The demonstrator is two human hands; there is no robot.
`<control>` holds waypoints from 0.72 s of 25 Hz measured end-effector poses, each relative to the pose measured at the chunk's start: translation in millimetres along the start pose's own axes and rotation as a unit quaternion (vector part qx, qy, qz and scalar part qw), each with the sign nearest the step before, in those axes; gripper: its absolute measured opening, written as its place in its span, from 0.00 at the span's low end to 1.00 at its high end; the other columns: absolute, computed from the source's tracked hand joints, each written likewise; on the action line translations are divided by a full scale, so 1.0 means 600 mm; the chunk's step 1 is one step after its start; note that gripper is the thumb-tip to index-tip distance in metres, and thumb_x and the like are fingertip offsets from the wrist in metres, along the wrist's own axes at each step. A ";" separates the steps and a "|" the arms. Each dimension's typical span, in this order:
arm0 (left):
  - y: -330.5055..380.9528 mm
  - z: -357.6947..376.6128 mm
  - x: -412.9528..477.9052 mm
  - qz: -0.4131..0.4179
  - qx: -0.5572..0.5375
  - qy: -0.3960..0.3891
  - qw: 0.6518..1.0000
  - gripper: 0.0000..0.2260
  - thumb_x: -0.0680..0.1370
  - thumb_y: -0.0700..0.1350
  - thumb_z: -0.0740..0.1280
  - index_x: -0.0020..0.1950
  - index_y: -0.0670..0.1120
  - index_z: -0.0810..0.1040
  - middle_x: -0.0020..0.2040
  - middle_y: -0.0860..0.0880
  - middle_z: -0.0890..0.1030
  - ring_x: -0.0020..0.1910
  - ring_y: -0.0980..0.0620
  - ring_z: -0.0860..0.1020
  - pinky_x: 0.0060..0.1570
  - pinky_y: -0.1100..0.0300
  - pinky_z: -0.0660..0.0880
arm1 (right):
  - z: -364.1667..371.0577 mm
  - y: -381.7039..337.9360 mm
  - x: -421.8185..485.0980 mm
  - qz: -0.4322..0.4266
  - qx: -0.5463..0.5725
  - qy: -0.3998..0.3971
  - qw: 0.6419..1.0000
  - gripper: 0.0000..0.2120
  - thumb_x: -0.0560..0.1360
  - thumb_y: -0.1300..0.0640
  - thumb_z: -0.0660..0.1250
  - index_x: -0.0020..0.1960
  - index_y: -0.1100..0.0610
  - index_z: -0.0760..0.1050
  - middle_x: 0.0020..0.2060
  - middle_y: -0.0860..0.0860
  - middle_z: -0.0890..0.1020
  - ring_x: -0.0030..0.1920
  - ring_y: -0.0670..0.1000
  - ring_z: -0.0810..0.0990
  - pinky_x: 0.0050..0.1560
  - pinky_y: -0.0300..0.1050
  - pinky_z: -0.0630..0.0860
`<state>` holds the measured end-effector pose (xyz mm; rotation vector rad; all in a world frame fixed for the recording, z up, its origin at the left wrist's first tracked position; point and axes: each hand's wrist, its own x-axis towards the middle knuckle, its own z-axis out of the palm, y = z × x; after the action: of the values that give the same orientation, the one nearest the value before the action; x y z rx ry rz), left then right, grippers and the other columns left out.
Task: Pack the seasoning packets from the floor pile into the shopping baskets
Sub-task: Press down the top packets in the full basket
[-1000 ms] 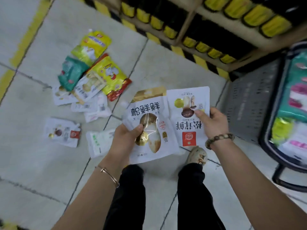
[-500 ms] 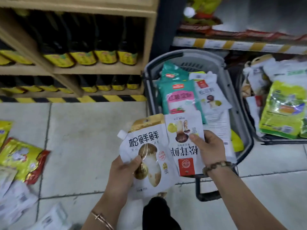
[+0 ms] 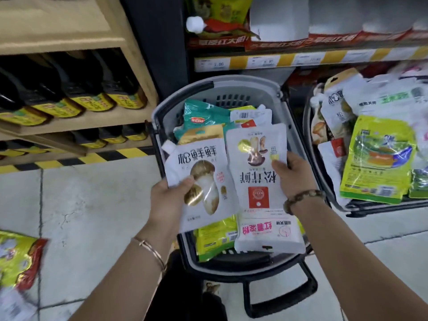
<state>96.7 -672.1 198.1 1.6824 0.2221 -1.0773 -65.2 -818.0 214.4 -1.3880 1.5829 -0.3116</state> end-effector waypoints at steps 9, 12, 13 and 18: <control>0.053 0.102 0.167 0.019 0.062 0.009 0.998 0.08 0.76 0.40 0.70 0.40 0.52 0.79 0.37 0.58 0.82 0.36 0.58 0.79 0.37 0.64 0.75 | 0.037 -0.045 0.169 0.013 -0.039 0.045 0.998 0.06 0.77 0.63 0.60 0.47 0.57 0.75 0.43 0.57 0.81 0.45 0.59 0.80 0.47 0.57 0.79; 0.053 0.119 0.219 0.078 0.156 0.032 0.984 0.02 0.76 0.41 0.68 0.46 0.47 0.80 0.43 0.51 0.80 0.40 0.55 0.77 0.42 0.63 0.72 | 0.066 -0.042 0.226 -0.023 -0.073 0.070 0.995 0.09 0.77 0.63 0.60 0.54 0.58 0.77 0.43 0.53 0.79 0.43 0.54 0.79 0.39 0.38 0.75; 0.051 0.123 0.230 0.116 0.219 0.041 0.968 0.04 0.77 0.42 0.67 0.49 0.44 0.80 0.45 0.49 0.79 0.43 0.52 0.77 0.43 0.63 0.70 | 0.073 -0.041 0.241 -0.027 -0.097 0.088 0.991 0.11 0.77 0.62 0.59 0.56 0.58 0.76 0.43 0.51 0.78 0.41 0.51 0.77 0.35 0.33 0.72; 0.031 0.122 0.226 0.314 0.379 0.113 0.863 0.27 0.75 0.40 0.67 0.73 0.41 0.63 0.70 0.39 0.64 0.67 0.44 0.65 0.63 0.67 0.59 | 0.107 0.004 0.242 -0.057 -0.287 0.078 0.953 0.25 0.77 0.53 0.60 0.72 0.55 0.60 0.68 0.57 0.67 0.67 0.58 0.67 0.66 0.56 0.64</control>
<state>146.4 -789.5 109.2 2.3406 -0.6604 -0.4652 0.9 -918.0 110.5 -1.9419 1.8099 -0.0199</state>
